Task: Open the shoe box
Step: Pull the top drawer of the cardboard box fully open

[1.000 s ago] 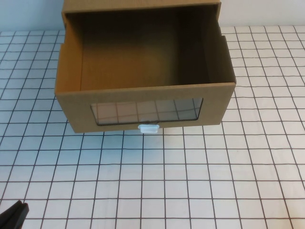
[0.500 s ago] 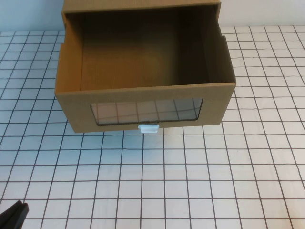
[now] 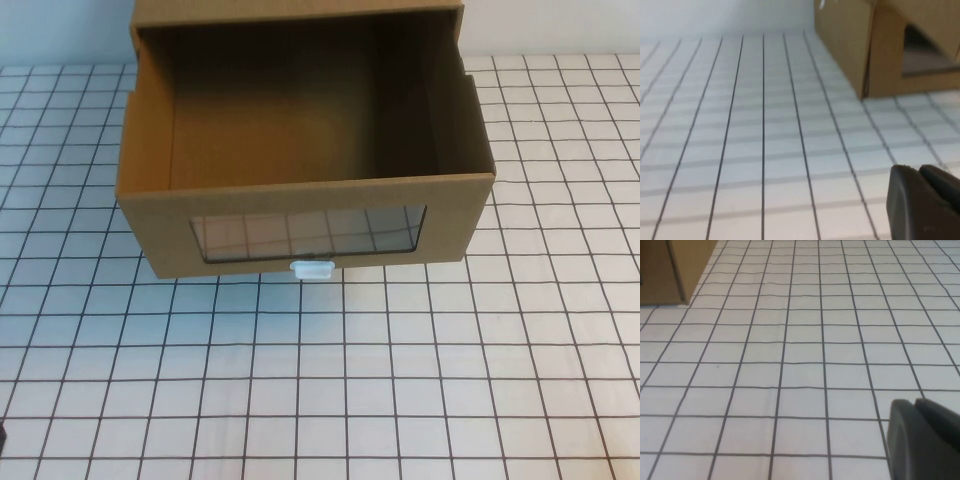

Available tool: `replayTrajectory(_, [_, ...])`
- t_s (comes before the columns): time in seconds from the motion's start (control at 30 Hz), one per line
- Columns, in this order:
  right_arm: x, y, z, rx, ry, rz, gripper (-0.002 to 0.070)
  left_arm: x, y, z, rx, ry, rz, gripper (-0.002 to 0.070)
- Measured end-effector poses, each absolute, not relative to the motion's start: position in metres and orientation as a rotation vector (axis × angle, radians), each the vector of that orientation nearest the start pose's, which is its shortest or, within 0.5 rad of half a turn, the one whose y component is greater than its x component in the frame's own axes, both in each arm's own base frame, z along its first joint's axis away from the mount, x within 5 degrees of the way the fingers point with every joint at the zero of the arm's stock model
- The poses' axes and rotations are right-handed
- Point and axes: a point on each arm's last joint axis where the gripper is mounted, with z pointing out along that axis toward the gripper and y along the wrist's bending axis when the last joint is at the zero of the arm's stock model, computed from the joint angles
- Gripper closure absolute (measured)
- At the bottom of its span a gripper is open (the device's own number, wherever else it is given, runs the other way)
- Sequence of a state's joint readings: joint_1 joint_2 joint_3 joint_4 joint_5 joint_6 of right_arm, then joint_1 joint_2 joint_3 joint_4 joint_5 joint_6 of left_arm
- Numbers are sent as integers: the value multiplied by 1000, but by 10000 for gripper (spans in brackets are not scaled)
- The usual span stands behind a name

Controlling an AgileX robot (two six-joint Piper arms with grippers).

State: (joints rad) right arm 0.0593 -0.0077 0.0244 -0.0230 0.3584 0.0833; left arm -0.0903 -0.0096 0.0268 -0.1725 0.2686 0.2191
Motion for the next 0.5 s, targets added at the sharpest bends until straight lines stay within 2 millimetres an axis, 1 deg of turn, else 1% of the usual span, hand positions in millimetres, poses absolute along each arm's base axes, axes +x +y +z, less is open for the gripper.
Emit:
replayTrajectory(0.13, [53, 2, 173, 8, 1859, 76, 689, 52, -9, 172, 169, 1855, -50, 677])
replayTrajectory(0.5, [53, 2, 173, 9, 1859, 78, 689, 52, -8, 170, 180, 1875, -41, 677])
